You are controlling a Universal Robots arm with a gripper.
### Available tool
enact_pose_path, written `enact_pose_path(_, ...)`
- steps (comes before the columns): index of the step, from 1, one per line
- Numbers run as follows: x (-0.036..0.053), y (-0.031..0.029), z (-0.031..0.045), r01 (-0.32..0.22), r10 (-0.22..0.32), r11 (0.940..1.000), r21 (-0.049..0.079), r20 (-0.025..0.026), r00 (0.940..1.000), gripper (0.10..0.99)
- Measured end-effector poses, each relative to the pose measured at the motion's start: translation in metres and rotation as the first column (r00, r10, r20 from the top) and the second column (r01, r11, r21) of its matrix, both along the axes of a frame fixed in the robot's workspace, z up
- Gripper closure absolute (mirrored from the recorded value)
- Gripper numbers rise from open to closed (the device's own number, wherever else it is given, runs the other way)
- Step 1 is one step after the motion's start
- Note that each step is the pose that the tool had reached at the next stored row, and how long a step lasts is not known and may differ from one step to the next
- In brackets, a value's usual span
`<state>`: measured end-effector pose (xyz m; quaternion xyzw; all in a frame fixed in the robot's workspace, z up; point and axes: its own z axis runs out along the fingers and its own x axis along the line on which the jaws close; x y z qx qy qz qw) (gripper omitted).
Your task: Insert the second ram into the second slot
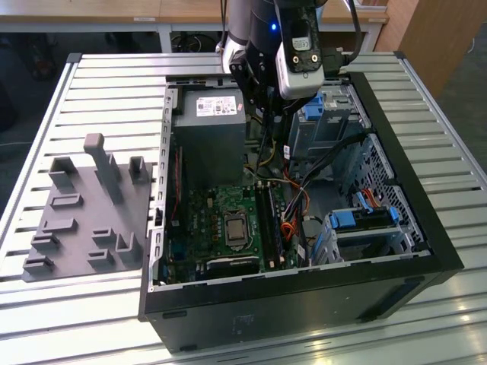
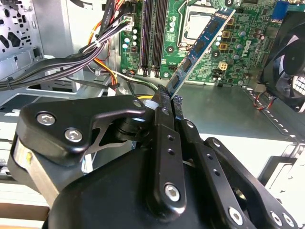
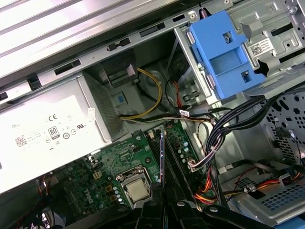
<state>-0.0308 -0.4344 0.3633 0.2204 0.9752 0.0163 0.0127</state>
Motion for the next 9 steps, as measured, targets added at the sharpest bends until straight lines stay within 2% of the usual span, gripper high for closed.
enact_pose_path(9, 0.0000, 0.0000, 0.0000, -0.012, 0.012, 0.9999, 0.000, -0.0001, 0.9999, 0.949)
